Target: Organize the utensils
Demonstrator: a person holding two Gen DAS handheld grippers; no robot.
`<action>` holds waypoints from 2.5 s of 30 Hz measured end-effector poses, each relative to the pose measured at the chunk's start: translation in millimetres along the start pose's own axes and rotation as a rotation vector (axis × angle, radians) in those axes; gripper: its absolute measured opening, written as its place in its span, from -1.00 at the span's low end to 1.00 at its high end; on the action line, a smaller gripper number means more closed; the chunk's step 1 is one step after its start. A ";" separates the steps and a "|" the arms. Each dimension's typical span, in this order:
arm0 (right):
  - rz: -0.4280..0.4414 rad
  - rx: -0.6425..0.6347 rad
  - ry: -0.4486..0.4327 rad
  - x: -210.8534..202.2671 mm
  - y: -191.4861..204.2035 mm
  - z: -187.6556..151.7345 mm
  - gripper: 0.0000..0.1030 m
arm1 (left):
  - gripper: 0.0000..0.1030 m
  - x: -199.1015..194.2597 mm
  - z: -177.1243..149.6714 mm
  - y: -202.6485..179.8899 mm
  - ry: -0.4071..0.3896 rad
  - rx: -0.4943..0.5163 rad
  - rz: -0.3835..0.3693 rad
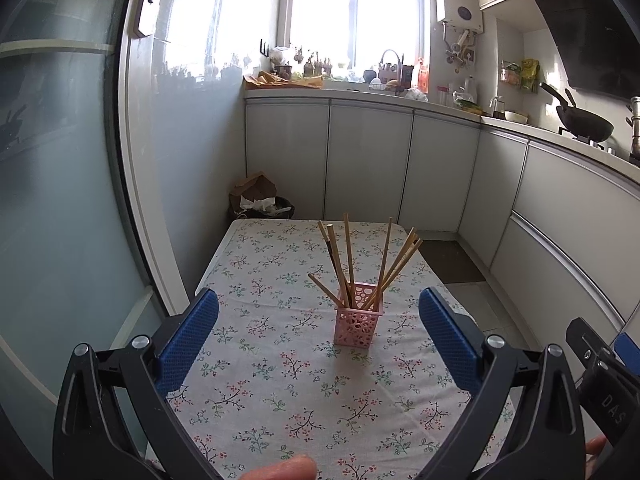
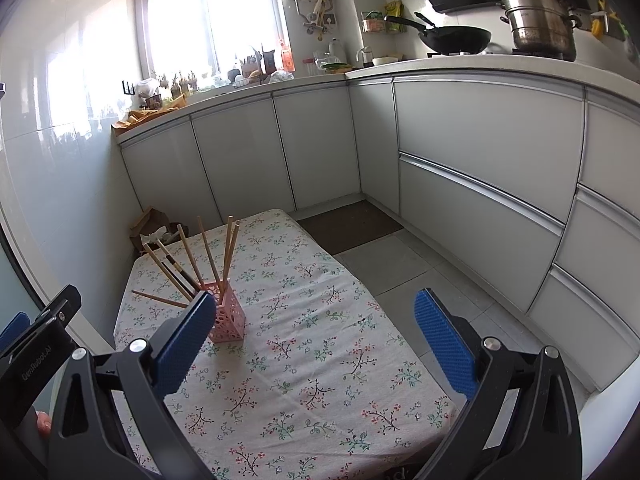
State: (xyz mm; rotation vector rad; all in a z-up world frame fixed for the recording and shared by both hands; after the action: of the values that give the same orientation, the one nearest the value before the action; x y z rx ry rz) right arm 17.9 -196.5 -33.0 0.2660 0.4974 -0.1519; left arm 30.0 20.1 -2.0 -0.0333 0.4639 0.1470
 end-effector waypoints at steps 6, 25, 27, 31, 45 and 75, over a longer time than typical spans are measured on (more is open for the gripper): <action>0.000 -0.002 -0.001 -0.4 0.0 -0.1 0.88 | 0.87 -0.5 -1.1 -3.9 0.006 0.008 -0.025; 0.005 -0.002 -0.008 -4.2 1.2 2.4 0.88 | 0.87 -1.6 1.4 1.2 0.010 -0.016 -0.016; 0.006 -0.003 -0.009 -4.8 1.9 2.4 0.88 | 0.87 -2.2 1.3 1.3 0.009 -0.015 -0.014; 0.006 -0.003 -0.010 -5.1 1.5 2.8 0.88 | 0.87 -3.3 1.1 0.0 0.009 -0.011 -0.015; 0.008 -0.003 -0.008 -6.6 1.0 5.3 0.88 | 0.87 -2.9 0.4 0.2 0.014 -0.008 -0.011; 0.013 0.001 -0.003 -4.9 -3.7 2.2 0.88 | 0.86 -9.3 2.7 9.0 -0.036 -0.036 0.004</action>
State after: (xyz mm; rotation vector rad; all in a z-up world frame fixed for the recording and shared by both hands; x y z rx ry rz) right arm 13.9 -200.3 -29.6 0.2695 0.4925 -0.1403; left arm 21.7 27.9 4.6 -0.0652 0.4249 0.1601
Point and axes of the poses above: each gripper's, at about its wrist camera, not at the fingertips, and x roughly the way its jaws point, y to its left, z to its top, the point moved 5 cm from there along x, roughly the way its jaws point, and after that the axes turned 3 degrees about z, right-handed, at the moved point
